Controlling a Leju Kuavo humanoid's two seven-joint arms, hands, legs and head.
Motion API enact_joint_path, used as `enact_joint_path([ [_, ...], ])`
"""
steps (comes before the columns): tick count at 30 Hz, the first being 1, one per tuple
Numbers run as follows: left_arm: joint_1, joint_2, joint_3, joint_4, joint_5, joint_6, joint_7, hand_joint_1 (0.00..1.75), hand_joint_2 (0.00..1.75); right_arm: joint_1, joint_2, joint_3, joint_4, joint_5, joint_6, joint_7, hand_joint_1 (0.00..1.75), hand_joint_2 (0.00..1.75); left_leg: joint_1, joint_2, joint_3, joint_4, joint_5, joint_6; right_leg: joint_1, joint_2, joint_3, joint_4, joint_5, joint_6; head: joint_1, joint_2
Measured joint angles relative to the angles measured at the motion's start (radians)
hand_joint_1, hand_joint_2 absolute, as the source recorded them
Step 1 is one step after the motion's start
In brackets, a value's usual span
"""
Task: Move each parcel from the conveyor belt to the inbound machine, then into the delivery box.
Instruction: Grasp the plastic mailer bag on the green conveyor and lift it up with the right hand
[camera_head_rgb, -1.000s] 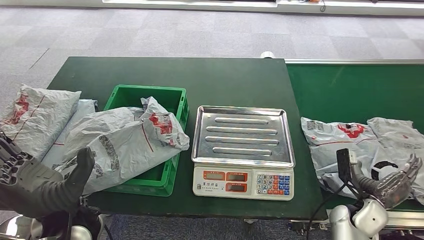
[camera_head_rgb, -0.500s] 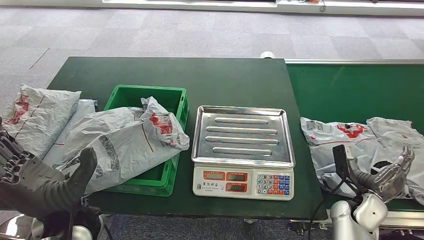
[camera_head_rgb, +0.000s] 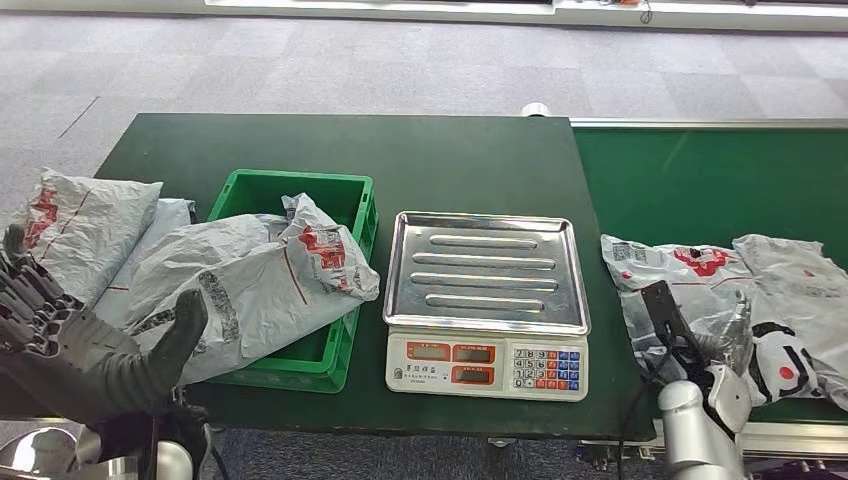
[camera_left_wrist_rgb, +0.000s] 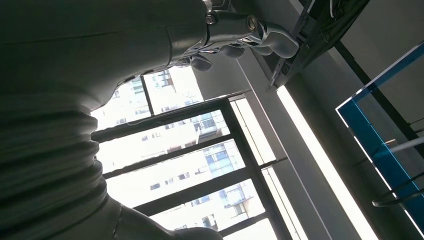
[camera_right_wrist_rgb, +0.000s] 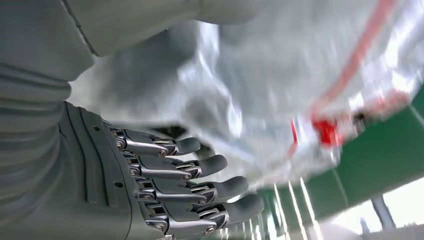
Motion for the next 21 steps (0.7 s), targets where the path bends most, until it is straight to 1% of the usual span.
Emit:
enact_joint_path([
  [3, -0.010, 0.001, 0.000, 0.011, -0.009, 0.000, 0.000, 0.00, 1.75, 0.018, 0.001, 0.020, 0.044, 0.022, 0.046, 0.020, 0.00, 1.75, 0.000, -0.001, 0.000, 0.000, 0.000, 0.000, 0.000, 0.000, 0.000, 0.000, 0.000, 0.000, 0.000, 0.000],
  [9, -0.016, -0.004, 0.007, 0.021, -0.075, 0.027, 0.018, 0.00, 1.75, 0.036, 0.007, 0.045, 0.074, 0.029, 0.065, 0.050, 0.00, 1.75, 0.000, 0.000, 0.000, 0.000, 0.000, 0.000, 0.000, 0.000, 0.000, 0.000, 0.000, 0.000, 0.000, 0.000],
  [14, -0.023, -0.011, 0.013, 0.028, -0.078, 0.029, 0.020, 0.00, 1.75, 0.044, 0.007, 0.050, 0.076, 0.037, 0.085, 0.082, 0.00, 1.75, 0.000, 0.000, 0.000, 0.000, 0.000, 0.000, 0.000, 0.000, 0.000, 0.000, 0.000, 0.000, 0.000, 0.000],
  [21, -0.026, -0.013, 0.019, 0.031, -0.078, 0.029, 0.021, 0.00, 1.75, 0.048, 0.007, 0.057, 0.076, 0.041, 0.086, 0.093, 0.00, 1.75, 0.000, 0.001, 0.001, 0.000, 0.000, 0.000, 0.001, 0.001, 0.000, 0.000, 0.000, 0.000, 0.000, 0.000],
])
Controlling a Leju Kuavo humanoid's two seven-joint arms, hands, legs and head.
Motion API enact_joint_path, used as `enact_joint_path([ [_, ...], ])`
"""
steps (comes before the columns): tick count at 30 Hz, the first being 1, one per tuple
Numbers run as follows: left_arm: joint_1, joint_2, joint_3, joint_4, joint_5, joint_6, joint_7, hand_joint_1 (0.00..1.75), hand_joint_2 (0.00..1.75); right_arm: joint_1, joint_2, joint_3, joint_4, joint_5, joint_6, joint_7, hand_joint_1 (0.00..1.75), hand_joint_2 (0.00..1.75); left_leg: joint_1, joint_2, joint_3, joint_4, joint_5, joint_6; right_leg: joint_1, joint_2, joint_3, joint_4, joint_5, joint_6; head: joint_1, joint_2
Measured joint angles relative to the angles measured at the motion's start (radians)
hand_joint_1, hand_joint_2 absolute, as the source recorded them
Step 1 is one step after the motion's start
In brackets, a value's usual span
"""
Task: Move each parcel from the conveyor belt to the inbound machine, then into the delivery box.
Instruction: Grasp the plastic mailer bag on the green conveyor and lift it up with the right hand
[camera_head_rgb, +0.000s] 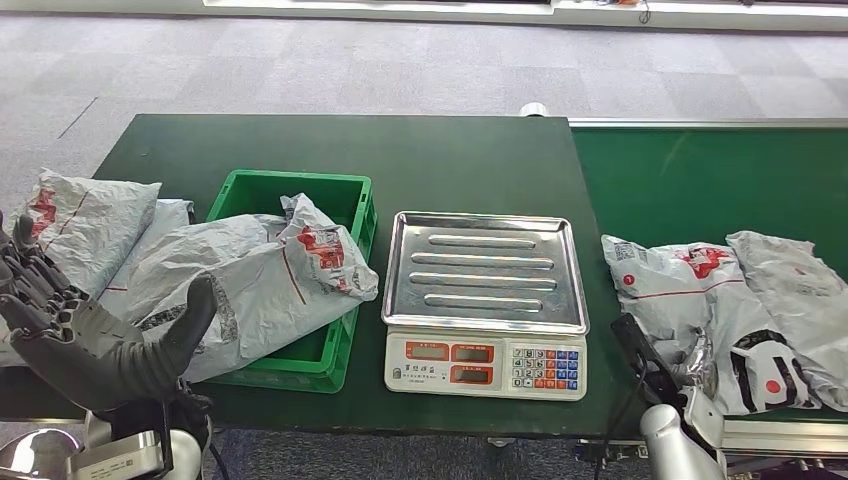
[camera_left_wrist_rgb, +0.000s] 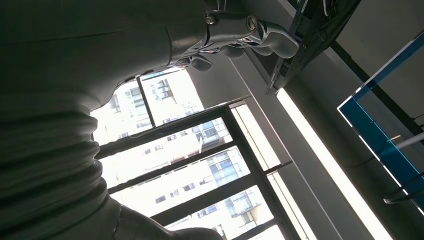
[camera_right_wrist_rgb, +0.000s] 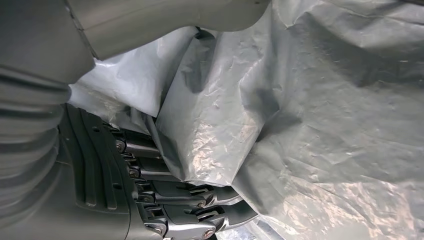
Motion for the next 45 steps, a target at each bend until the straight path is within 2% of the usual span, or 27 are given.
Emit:
enact_joint_path([
  [2, -0.001, 0.000, 0.000, 0.001, 0.000, 0.000, 0.000, 0.00, 1.75, 0.000, 0.000, 0.004, 0.000, 0.017, 0.003, 0.022, 0.00, 1.75, 0.000, 0.000, 0.000, 0.000, 0.000, 0.000, 0.000, 0.000, 0.000, 0.000, 0.000, 0.000, 0.000, 0.000],
  [3, -0.002, 0.000, 0.000, 0.003, -0.001, 0.000, 0.001, 0.00, 1.75, 0.000, 0.000, 0.007, 0.001, 0.035, 0.007, 0.043, 0.07, 1.75, 0.000, 0.000, 0.000, 0.000, 0.000, 0.000, 0.000, 0.001, 0.000, 0.000, 0.000, 0.000, 0.000, 0.000],
  [6, -0.011, -0.002, 0.000, 0.007, -0.010, -0.001, 0.007, 0.00, 1.75, 0.000, 0.000, 0.017, 0.014, 0.098, 0.043, 0.119, 1.37, 1.75, 0.000, 0.000, 0.000, 0.000, 0.000, 0.000, 0.000, 0.001, 0.000, 0.000, 0.000, 0.000, 0.000, 0.000],
  [7, -0.014, -0.002, 0.000, 0.008, -0.014, -0.001, 0.010, 0.00, 1.75, 0.000, -0.001, 0.019, 0.020, 0.112, 0.054, 0.134, 1.75, 1.75, 0.000, 0.000, 0.000, 0.000, 0.000, 0.000, 0.000, 0.000, 0.000, 0.000, 0.000, 0.000, 0.000, 0.000],
  [18, -0.013, -0.002, 0.000, 0.009, -0.018, 0.012, 0.014, 0.00, 1.75, -0.004, -0.001, 0.034, 0.035, 0.140, 0.058, 0.146, 1.75, 1.75, 0.000, 0.000, 0.001, 0.000, 0.000, 0.000, 0.000, 0.001, 0.001, 0.000, 0.000, 0.000, 0.000, 0.000],
  [22, 0.010, 0.000, 0.004, -0.004, -0.030, 0.046, 0.024, 0.00, 1.75, 0.001, 0.003, 0.049, 0.014, 0.198, 0.001, 0.205, 1.75, 1.75, 0.000, -0.001, 0.002, 0.000, 0.000, 0.000, 0.000, -0.001, 0.003, 0.000, 0.000, 0.000, 0.000, 0.000],
  [28, 0.050, 0.000, 0.007, -0.039, -0.052, 0.051, 0.037, 0.00, 1.75, 0.086, 0.032, 0.060, -0.235, 0.229, -0.084, 0.286, 1.75, 1.75, 0.000, -0.004, 0.001, 0.000, 0.000, 0.001, -0.001, -0.003, 0.003, 0.000, -0.001, 0.001, 0.000, 0.000],
  [31, 0.064, -0.003, 0.007, -0.051, -0.054, 0.051, 0.039, 0.00, 1.75, 0.146, 0.032, 0.081, -0.411, 0.229, -0.168, 0.374, 1.75, 1.75, 0.000, -0.005, 0.000, 0.000, 0.000, 0.001, -0.001, -0.004, 0.003, 0.000, -0.002, 0.002, 0.000, 0.000],
  [35, 0.074, -0.009, 0.007, -0.061, -0.054, 0.051, 0.040, 0.00, 1.75, 0.212, 0.028, 0.090, -0.602, 0.230, -0.279, 0.407, 1.75, 1.75, 0.000, -0.005, 0.000, 0.000, -0.001, 0.002, -0.002, -0.003, 0.003, 0.000, -0.002, 0.003, 0.000, 0.000],
  [38, 0.079, -0.015, 0.007, -0.065, -0.057, 0.051, 0.041, 0.00, 1.75, 0.253, 0.025, 0.090, -0.720, 0.230, -0.368, 0.397, 1.75, 1.75, -0.001, -0.004, 0.001, 0.000, -0.002, 0.002, -0.002, -0.003, 0.003, 0.000, -0.003, 0.004, 0.000, 0.000],
  [41, 0.081, -0.018, 0.007, -0.067, -0.060, 0.051, 0.041, 0.00, 1.75, 0.278, 0.024, 0.089, -0.798, 0.230, -0.396, 0.378, 1.75, 1.75, -0.001, -0.004, 0.001, 0.000, -0.002, 0.002, -0.003, -0.002, 0.003, 0.000, -0.003, 0.004, 0.000, 0.000],
  [45, 0.081, -0.023, 0.007, -0.067, -0.066, 0.051, 0.041, 0.00, 1.75, 0.295, 0.039, 0.063, -0.878, 0.230, -0.445, 0.266, 1.75, 1.75, -0.001, -0.004, 0.001, 0.000, -0.002, 0.002, -0.003, -0.002, 0.003, 0.000, -0.002, 0.004, 0.000, 0.000],
])
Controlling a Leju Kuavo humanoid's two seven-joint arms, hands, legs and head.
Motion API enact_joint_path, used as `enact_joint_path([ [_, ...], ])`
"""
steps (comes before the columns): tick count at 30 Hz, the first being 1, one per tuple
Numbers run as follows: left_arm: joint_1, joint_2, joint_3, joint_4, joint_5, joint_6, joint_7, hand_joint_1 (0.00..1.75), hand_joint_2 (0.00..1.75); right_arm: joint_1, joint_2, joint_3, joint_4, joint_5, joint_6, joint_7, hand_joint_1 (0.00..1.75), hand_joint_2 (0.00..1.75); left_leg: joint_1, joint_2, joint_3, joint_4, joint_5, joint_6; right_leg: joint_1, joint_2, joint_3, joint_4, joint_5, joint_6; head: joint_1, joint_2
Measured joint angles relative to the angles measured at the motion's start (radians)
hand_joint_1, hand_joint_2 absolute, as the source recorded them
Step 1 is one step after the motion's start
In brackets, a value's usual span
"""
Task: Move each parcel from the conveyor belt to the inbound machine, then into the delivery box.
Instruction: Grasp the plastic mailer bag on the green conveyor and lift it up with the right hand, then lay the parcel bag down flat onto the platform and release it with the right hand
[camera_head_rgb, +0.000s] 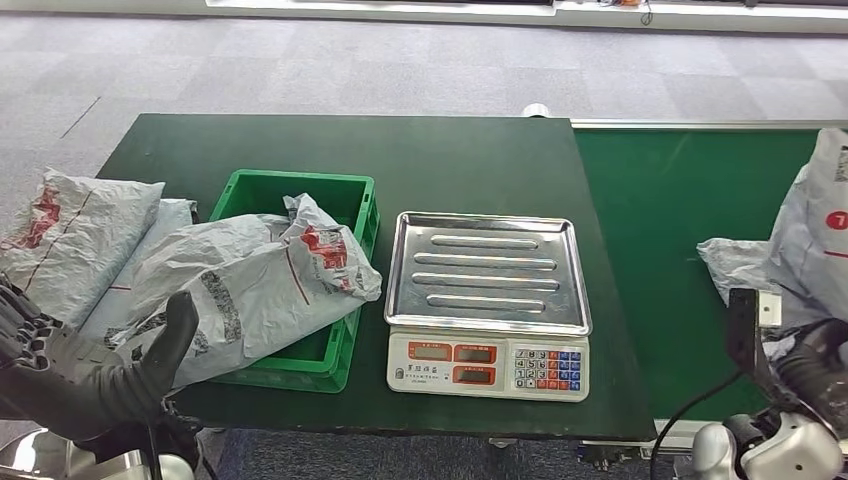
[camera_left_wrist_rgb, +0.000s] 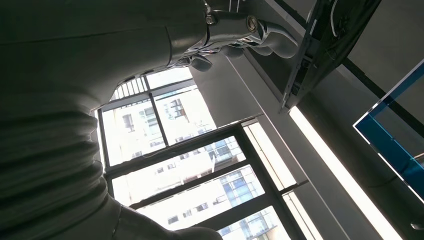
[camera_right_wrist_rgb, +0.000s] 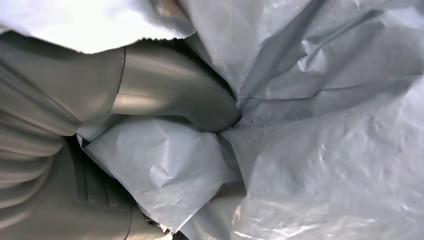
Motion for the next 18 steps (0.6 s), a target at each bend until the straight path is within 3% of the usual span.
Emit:
enact_joint_path([
  [5, -0.009, -0.006, 0.000, 0.005, -0.007, -0.013, 0.001, 0.00, 1.75, -0.021, 0.074, -0.071, -0.065, -0.001, -0.035, -0.178, 1.75, 1.75, 0.000, 0.001, 0.001, 0.000, 0.000, 0.000, 0.000, 0.001, 0.000, 0.000, 0.000, 0.000, 0.000, 0.000],
  [11, -0.014, -0.012, 0.000, 0.005, -0.010, -0.017, 0.002, 0.00, 1.75, -0.047, 0.142, -0.103, -0.097, -0.012, -0.011, -0.245, 1.75, 1.75, 0.000, 0.001, -0.002, 0.000, 0.000, 0.000, 0.000, 0.001, 0.001, 0.000, 0.000, 0.000, 0.000, 0.000],
  [15, -0.019, -0.011, 0.000, 0.007, -0.004, -0.009, -0.013, 0.00, 1.75, -0.082, 0.170, -0.006, -0.082, -0.042, 0.166, -0.352, 1.75, 1.75, 0.000, 0.005, -0.004, -0.001, -0.002, -0.001, 0.000, 0.005, 0.001, 0.000, 0.000, 0.000, 0.000, 0.000],
  [18, -0.040, -0.009, 0.000, 0.020, 0.008, -0.018, -0.027, 0.00, 1.75, -0.118, 0.174, 0.143, -0.011, -0.027, 0.243, -0.361, 1.75, 1.75, 0.000, 0.005, 0.002, -0.001, 0.001, -0.001, 0.001, 0.005, 0.001, 0.000, 0.000, -0.001, 0.000, 0.000],
])
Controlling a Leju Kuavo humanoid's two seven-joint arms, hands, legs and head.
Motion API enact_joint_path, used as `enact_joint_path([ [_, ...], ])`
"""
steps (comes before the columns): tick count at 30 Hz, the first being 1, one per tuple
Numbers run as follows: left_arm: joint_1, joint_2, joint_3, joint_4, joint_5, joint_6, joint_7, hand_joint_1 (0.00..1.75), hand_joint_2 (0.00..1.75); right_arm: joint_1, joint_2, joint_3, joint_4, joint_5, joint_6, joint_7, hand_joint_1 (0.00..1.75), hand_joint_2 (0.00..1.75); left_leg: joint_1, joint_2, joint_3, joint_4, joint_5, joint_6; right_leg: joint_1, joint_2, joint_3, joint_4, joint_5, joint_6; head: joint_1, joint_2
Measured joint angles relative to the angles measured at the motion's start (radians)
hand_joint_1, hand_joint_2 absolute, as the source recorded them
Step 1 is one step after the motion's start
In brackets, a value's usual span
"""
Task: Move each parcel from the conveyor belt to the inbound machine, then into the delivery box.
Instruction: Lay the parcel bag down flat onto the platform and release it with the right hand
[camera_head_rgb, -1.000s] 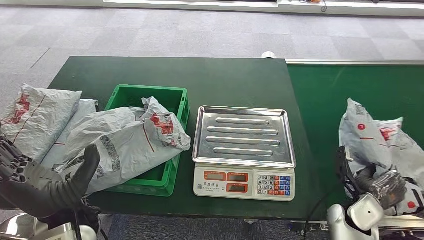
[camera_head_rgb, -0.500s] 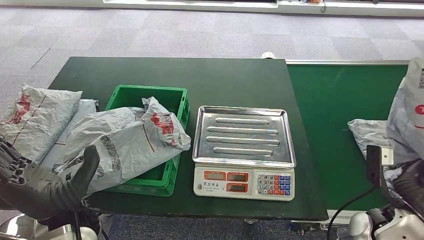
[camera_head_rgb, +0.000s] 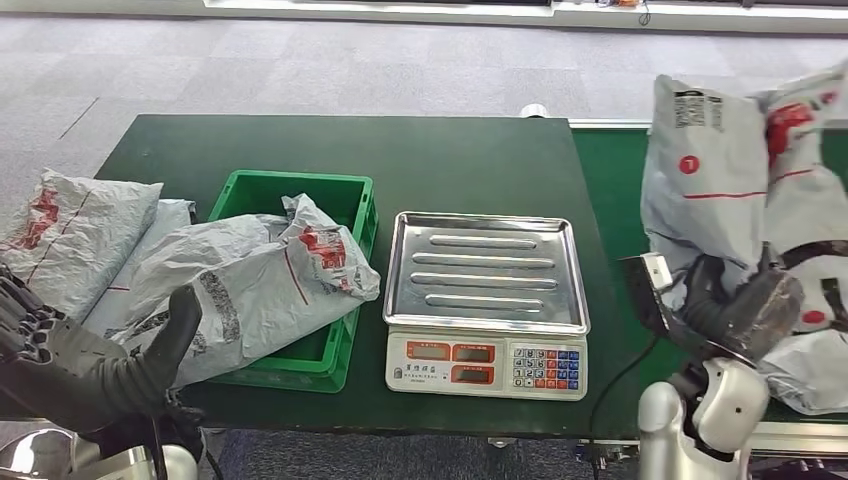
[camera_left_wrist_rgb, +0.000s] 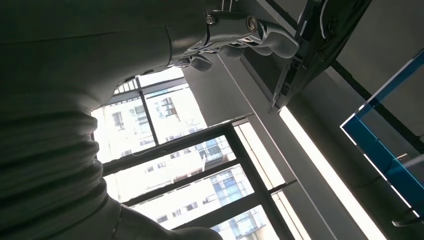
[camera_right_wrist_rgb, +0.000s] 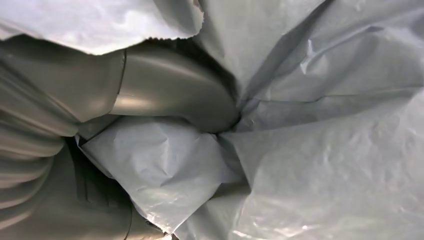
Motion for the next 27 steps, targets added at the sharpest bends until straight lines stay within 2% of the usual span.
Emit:
enact_joint_path([
  [4, -0.026, 0.005, 0.000, 0.024, 0.004, -0.002, -0.003, 0.00, 1.75, -0.022, 0.000, 0.209, 0.112, 0.002, 0.012, 0.019, 1.75, 1.75, 0.000, -0.002, 0.000, 0.000, 0.002, -0.001, 0.001, -0.002, 0.000, 0.000, 0.000, 0.000, 0.000, 0.000],
  [9, -0.035, 0.019, -0.001, 0.046, 0.013, 0.005, -0.008, 0.00, 1.75, -0.024, -0.001, 0.364, 0.191, -0.023, 0.011, 0.040, 1.75, 1.75, 0.002, -0.003, -0.001, 0.000, 0.001, -0.001, 0.001, -0.002, 0.000, 0.000, 0.000, -0.001, 0.000, 0.000],
  [13, -0.041, 0.028, -0.008, 0.058, 0.019, 0.018, -0.013, 0.00, 1.75, -0.025, -0.015, 0.432, 0.224, -0.059, 0.006, 0.053, 1.75, 1.75, 0.002, -0.003, -0.001, 0.000, 0.001, 0.000, 0.001, -0.002, -0.001, 0.000, 0.000, 0.000, 0.000, 0.000],
  [20, -0.049, 0.046, -0.023, 0.080, 0.025, 0.042, -0.010, 0.00, 1.75, -0.051, -0.031, 0.484, 0.306, -0.139, 0.026, 0.031, 1.75, 1.75, 0.001, -0.002, -0.001, 0.000, 0.001, 0.000, 0.000, -0.001, -0.001, 0.000, 0.000, 0.000, 0.000, 0.000],
  [21, -0.052, 0.049, -0.026, 0.084, 0.028, 0.043, -0.010, 0.00, 1.75, -0.057, -0.031, 0.492, 0.328, -0.151, 0.029, 0.025, 1.70, 1.75, 0.001, -0.002, -0.001, 0.000, 0.001, 0.000, 0.000, -0.001, -0.001, 0.000, 0.000, 0.000, 0.000, 0.000],
  [24, -0.060, 0.055, -0.033, 0.096, 0.035, 0.049, -0.010, 0.00, 1.75, -0.073, -0.032, 0.516, 0.396, -0.174, 0.035, 0.018, 0.39, 1.75, 0.001, -0.003, -0.001, 0.000, 0.001, 0.000, 0.001, -0.002, -0.001, 0.000, 0.000, 0.000, 0.000, 0.000],
  [25, -0.062, 0.057, -0.034, 0.100, 0.036, 0.051, -0.008, 0.00, 1.75, -0.079, -0.031, 0.524, 0.421, -0.182, 0.043, 0.017, 0.00, 1.75, 0.001, -0.003, -0.001, 0.000, 0.001, -0.001, 0.001, -0.002, -0.001, 0.000, 0.000, 0.000, 0.000, 0.000],
  [27, -0.068, 0.059, -0.036, 0.107, 0.038, 0.053, -0.005, 0.00, 1.75, -0.095, -0.031, 0.542, 0.479, -0.195, 0.059, 0.015, 0.00, 1.75, 0.001, -0.003, -0.001, 0.000, 0.001, -0.001, 0.001, -0.001, -0.001, 0.000, 0.000, -0.001, 0.000, 0.000],
])
